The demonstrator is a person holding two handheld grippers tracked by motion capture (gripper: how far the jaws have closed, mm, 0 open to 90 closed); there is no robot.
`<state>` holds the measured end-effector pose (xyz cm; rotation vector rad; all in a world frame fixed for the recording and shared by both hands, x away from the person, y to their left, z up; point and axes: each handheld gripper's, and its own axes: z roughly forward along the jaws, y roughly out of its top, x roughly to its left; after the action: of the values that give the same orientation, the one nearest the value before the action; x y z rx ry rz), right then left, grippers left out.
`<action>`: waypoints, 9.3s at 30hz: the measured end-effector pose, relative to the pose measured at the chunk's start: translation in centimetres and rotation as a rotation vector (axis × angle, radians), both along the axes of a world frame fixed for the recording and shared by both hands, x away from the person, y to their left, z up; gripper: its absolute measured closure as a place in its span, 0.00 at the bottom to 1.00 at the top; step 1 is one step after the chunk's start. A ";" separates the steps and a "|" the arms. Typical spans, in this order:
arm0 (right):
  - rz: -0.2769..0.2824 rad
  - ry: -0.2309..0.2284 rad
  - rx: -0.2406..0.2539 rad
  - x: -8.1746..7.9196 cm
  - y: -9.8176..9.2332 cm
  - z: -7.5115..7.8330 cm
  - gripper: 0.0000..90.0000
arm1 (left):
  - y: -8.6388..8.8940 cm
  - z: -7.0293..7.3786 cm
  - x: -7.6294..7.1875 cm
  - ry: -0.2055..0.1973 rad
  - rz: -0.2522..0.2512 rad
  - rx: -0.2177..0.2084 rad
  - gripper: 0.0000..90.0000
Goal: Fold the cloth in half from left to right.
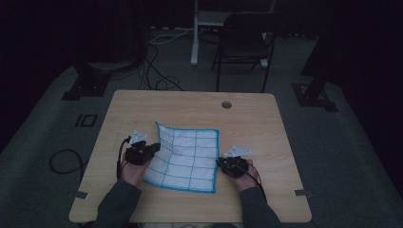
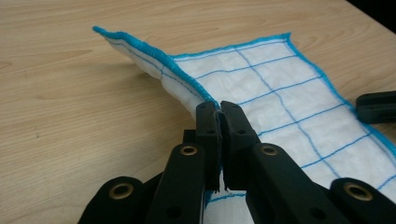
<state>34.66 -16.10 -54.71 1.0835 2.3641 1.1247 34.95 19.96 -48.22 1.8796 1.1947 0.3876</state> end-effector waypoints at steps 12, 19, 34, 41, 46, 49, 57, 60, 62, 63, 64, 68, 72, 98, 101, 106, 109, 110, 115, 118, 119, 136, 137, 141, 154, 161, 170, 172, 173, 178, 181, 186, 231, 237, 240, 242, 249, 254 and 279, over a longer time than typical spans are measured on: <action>0.000 0.002 0.001 0.0 0.0 0.0 0.87 | -1.6 1.3 -0.1 -0.017 -0.055 -0.005 0.97; -0.001 0.003 0.004 0.0 0.0 0.0 0.87 | -2.8 2.0 -0.1 -0.027 -0.088 -0.012 0.97; 0.001 0.002 0.003 0.0 0.0 0.0 0.87 | -5.8 2.6 0.1 -0.037 -0.156 -0.024 0.98; 0.001 0.000 0.001 0.0 0.0 0.0 0.87 | -7.1 2.4 0.2 -0.033 -0.179 -0.026 0.98; 0.003 -0.001 0.001 0.1 0.0 0.0 0.87 | -7.8 2.2 0.3 -0.029 -0.190 -0.024 0.98; 0.003 -0.002 0.000 0.1 0.0 0.0 0.87 | -8.2 2.1 0.5 -0.026 -0.195 -0.024 0.98; 0.002 0.002 0.003 0.0 0.0 0.0 0.87 | -9.3 1.8 0.9 -0.017 -0.204 -0.030 0.98; 0.001 0.003 0.003 0.0 0.0 0.0 0.87 | -9.6 1.8 1.0 -0.015 -0.209 -0.031 0.98; 0.002 0.003 0.003 0.0 0.0 0.0 0.87 | -9.7 1.8 1.0 -0.014 -0.209 -0.030 0.98; 0.002 0.003 0.004 0.0 0.0 0.0 0.87 | -9.7 1.8 1.1 -0.013 -0.209 -0.032 0.98; 0.002 0.003 0.004 0.0 0.0 0.0 0.87 | -9.8 1.8 1.1 -0.012 -0.210 -0.033 0.98; 0.001 0.003 0.004 0.0 0.0 0.0 0.87 | -10.0 1.7 1.2 -0.009 -0.214 -0.033 0.98; 0.003 0.002 0.003 0.1 -0.1 0.0 0.87 | -10.3 1.8 1.3 -0.010 -0.218 -0.030 0.98; 0.003 0.004 0.008 0.1 -0.1 0.0 0.87 | -13.1 0.7 2.0 0.016 -0.247 -0.025 0.98; 0.003 0.004 0.007 0.1 -0.1 0.0 0.87 | -13.5 0.4 2.1 0.022 -0.251 -0.023 0.98; -0.003 -0.002 -0.001 0.0 -0.1 0.1 0.87 | -14.1 -0.2 2.4 0.028 -0.260 -0.004 0.98; -0.011 -0.006 -0.004 0.0 -0.2 0.1 0.88 | -14.5 -0.6 2.6 0.033 -0.265 0.008 0.98; -0.014 -0.007 -0.005 0.0 -0.3 0.1 0.88 | -14.7 -0.6 2.6 0.034 -0.268 0.013 0.98; -0.017 0.000 -0.010 0.1 -0.3 0.0 0.92 | -15.5 -0.9 2.6 0.041 -0.279 0.021 0.98; -0.018 0.001 -0.011 0.1 -0.3 0.0 0.91 | -15.9 -1.1 2.6 0.047 -0.284 0.025 0.98; -0.019 0.000 -0.012 0.1 -0.3 0.0 0.91 | -16.1 -1.3 2.7 0.052 -0.285 0.026 0.98; -0.045 -0.002 -0.016 0.2 -0.7 0.1 0.90 | -17.9 -4.3 3.4 0.147 -0.323 0.065 0.87; -0.046 0.000 -0.015 0.2 -0.8 0.1 0.90 | -17.8 -4.1 3.3 0.143 -0.329 0.058 0.83; -0.049 -0.002 -0.016 0.2 -0.9 0.1 0.89 | -17.2 -2.9 2.8 0.115 -0.333 0.028 0.77; -0.053 -0.002 -0.016 0.2 -1.0 0.1 0.88 | -12.0 -1.1 1.0 0.071 -0.264 0.010 0.75; -0.050 -0.002 -0.016 0.1 -0.9 0.1 0.88 | -9.7 -2.5 -0.1 0.107 -0.232 -0.006 0.73; -0.049 -0.002 -0.015 0.1 -0.9 0.1 0.87 | -8.9 -4.6 -0.9 0.173 -0.233 -0.036 0.69; -0.049 -0.002 -0.015 0.1 -0.9 0.1 0.87 | -8.9 -4.7 -0.8 0.185 -0.237 -0.040 0.69; -0.048 -0.002 -0.015 0.1 -0.9 0.1 0.87 | -8.9 -4.8 -0.8 0.190 -0.241 -0.045 0.69; -0.048 -0.003 -0.014 0.2 -0.9 0.1 0.87 | -9.5 -4.8 -1.3 0.190 -0.285 -0.041 0.84; -0.052 -0.003 -0.013 0.1 -1.0 0.1 0.87 | -10.0 -4.7 -1.6 0.186 -0.310 -0.044 0.91; -0.055 -0.008 -0.011 0.2 -1.1 0.2 0.87 | -11.1 -3.9 -2.5 0.168 -0.366 -0.069 0.91; -0.136 -0.005 0.106 7.9 1.0 3.4 0.72 | -8.7 -4.8 -5.5 0.100 -0.294 0.069 0.71; -0.191 0.097 0.194 10.5 1.4 2.2 0.68 | -8.7 -5.5 -5.7 0.094 -0.268 0.107 0.74; -0.210 0.174 0.252 11.3 1.4 1.4 0.71 | -8.4 -5.4 -5.5 0.104 -0.245 0.105 0.88; -0.211 0.211 0.288 11.4 1.5 1.1 0.75 | -8.2 -5.4 -5.4 0.110 -0.246 0.096 0.95; -0.187 0.213 0.292 11.1 1.6 1.5 0.95 | -8.0 -5.3 -5.8 0.099 -0.242 0.099 1.00; -0.165 0.089 0.266 10.3 1.4 3.8 0.95 | -7.3 -5.4 -5.8 0.109 -0.230 0.081 1.00; -0.221 0.017 0.133 9.7 1.0 3.6 0.78 | -5.4 -4.5 -5.3 0.074 -0.177 0.049 0.81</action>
<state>44.36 -15.09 -51.15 1.3660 2.1423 1.2078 29.62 14.56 -52.71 2.0390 1.0644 0.2535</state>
